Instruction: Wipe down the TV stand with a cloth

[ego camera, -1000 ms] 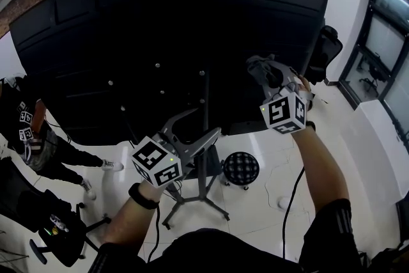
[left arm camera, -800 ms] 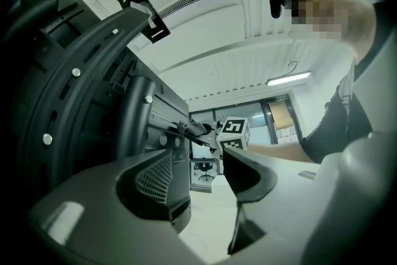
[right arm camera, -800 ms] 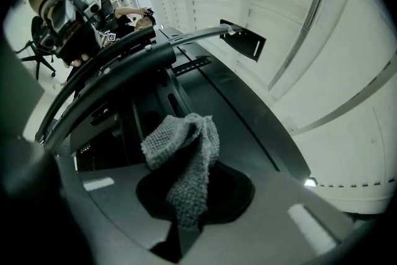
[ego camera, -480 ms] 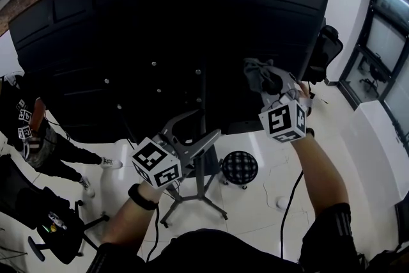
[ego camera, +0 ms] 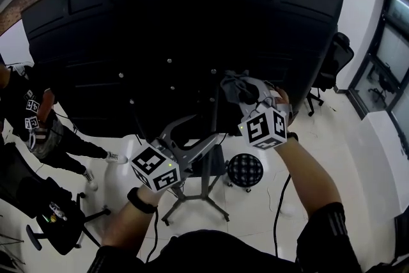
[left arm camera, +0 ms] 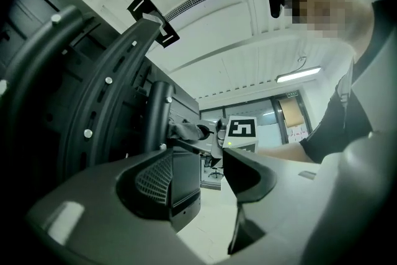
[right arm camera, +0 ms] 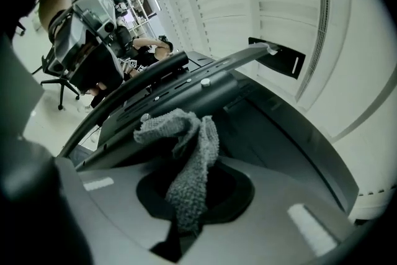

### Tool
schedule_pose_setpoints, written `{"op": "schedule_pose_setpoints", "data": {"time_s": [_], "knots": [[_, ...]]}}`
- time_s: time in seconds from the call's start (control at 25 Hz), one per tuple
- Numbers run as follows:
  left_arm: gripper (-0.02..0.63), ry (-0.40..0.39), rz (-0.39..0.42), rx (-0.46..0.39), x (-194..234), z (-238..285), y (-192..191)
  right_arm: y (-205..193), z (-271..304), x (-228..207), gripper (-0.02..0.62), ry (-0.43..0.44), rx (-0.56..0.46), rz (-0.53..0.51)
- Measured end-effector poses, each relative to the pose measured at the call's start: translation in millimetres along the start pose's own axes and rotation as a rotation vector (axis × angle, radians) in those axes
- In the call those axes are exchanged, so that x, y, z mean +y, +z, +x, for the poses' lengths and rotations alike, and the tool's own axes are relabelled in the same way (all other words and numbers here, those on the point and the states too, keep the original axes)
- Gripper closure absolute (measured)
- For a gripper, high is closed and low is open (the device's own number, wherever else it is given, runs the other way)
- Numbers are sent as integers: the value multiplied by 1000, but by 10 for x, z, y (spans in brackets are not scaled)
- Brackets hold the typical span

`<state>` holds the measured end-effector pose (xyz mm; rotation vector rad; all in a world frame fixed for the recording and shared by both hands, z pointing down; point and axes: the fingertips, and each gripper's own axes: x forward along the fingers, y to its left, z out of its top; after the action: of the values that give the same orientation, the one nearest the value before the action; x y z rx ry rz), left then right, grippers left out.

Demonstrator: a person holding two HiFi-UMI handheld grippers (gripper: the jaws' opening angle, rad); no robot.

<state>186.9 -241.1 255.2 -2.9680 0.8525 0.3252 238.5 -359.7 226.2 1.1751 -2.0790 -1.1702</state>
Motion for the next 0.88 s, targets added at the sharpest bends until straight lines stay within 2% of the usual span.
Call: {"op": "schedule_pose_setpoints", "data": {"time_s": [0.28,0.68,0.88], "knots": [[330,22,-10,5,29,-32,-33,-183,-11,-35,571,2,29,3],[330,8,-21,13,-93,98,-99,-869,-363,-420,571,-64,141,29],[330,17,-23,18,-115,126,-119,-1078,-490,-586,571,-89,178,37]]}}
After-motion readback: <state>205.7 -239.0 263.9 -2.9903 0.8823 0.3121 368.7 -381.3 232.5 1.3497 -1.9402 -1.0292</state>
